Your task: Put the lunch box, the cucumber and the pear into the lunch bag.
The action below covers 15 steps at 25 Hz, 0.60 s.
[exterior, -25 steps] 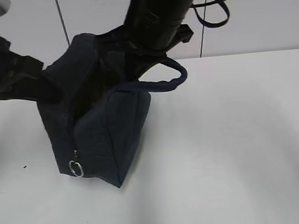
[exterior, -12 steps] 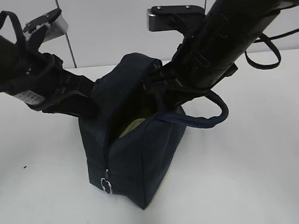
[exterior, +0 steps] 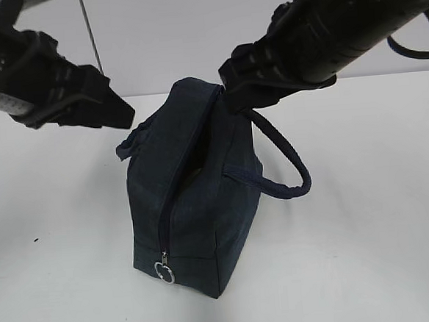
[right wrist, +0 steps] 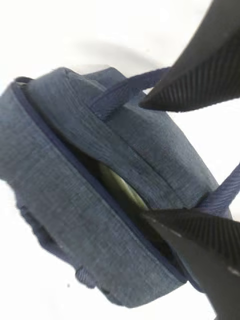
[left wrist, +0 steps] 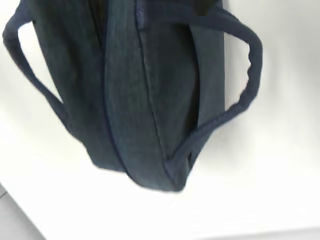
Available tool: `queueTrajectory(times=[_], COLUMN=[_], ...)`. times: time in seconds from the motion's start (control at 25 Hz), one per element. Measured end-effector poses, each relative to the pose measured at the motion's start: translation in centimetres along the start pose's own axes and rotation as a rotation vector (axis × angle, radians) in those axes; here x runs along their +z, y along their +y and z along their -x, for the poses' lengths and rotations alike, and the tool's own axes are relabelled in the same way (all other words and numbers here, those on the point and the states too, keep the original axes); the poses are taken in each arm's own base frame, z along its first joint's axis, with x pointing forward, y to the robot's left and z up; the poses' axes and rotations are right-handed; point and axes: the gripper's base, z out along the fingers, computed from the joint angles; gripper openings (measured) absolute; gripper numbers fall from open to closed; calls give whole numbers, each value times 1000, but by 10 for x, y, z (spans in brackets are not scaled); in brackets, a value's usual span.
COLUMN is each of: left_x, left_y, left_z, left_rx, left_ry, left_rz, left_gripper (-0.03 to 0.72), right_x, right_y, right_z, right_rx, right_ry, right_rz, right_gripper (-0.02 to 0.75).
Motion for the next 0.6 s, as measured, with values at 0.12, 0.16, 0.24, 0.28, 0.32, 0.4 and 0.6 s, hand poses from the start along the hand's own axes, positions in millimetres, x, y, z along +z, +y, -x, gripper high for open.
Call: queueTrajectory(times=[0.12,0.16,0.24,0.28,0.32,0.4,0.6], left_x=[-17,-22,-28,-32,-35,-39,-50], left_y=[-3,-5,-5,-7,-8,-9,-11], left_z=[-12,-17,-35,-43,-54,-74,-111], left_rx=[5,8,6,16,27,42,55], left_ry=[-114,-148,-200,-229,-245,-271,-311], left_rz=[49,62,93,105,114,133,147], left_gripper=[330,330,330,330,330,330,330], right_x=[-15,-18,-26,-27,-29,-28,-15], right_y=[12,17,30,38,45,58,80], right_z=[-14,-21,-36,-47,-58,-77,-129], right_rx=[-47,-68,-111,-139,-161,-198,-241], right_ry=[-93,-118,-172,-196,-215,-256,-275], right_rz=[24,36,72,97,122,169,274], right_gripper=[482,482,482,482,482,482,482])
